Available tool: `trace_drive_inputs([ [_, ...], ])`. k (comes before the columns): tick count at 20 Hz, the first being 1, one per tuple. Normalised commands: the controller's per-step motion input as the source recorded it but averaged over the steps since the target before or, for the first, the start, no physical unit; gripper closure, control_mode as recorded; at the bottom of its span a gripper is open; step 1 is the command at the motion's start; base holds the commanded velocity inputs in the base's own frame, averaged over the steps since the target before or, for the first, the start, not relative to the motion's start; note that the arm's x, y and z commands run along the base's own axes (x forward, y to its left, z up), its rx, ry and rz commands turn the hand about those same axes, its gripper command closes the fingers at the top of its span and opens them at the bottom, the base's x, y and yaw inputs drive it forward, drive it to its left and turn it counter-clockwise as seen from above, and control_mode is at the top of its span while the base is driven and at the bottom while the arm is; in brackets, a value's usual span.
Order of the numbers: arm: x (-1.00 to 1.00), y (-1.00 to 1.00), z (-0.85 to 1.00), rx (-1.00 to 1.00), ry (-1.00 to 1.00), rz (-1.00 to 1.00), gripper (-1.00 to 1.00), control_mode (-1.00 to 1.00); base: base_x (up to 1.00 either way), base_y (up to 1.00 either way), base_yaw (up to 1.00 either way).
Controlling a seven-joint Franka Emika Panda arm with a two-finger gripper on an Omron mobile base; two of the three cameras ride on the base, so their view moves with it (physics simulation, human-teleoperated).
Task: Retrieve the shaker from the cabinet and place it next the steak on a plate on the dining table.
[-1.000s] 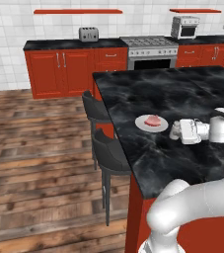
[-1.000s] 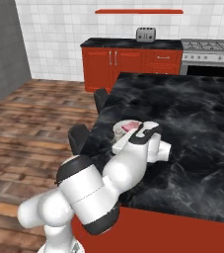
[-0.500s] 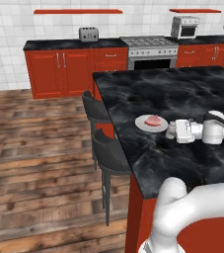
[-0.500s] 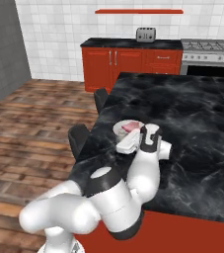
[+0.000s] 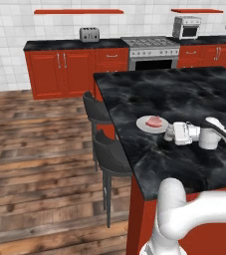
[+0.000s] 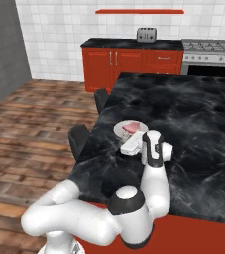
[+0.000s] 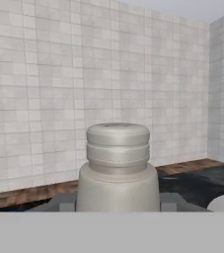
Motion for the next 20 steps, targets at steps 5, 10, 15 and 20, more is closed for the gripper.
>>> trace_drive_inputs([
  [5, 0.31, -0.07, -0.23, 0.0, 0.0, 0.0, 1.0, -1.0, 0.0, 0.0, 0.0],
  [10, 0.36, -0.09, -0.17, 0.0, 0.0, 0.0, 1.0, -1.0, 0.0, 0.0, 0.0],
  [15, 0.35, -0.06, -0.18, 0.0, 0.0, 0.0, 1.0, -1.0, 0.0, 0.0, 0.0],
  [20, 0.35, -0.07, -0.24, 0.0, 0.0, 0.0, 1.0, -1.0, 0.0, 0.0, 0.0],
])
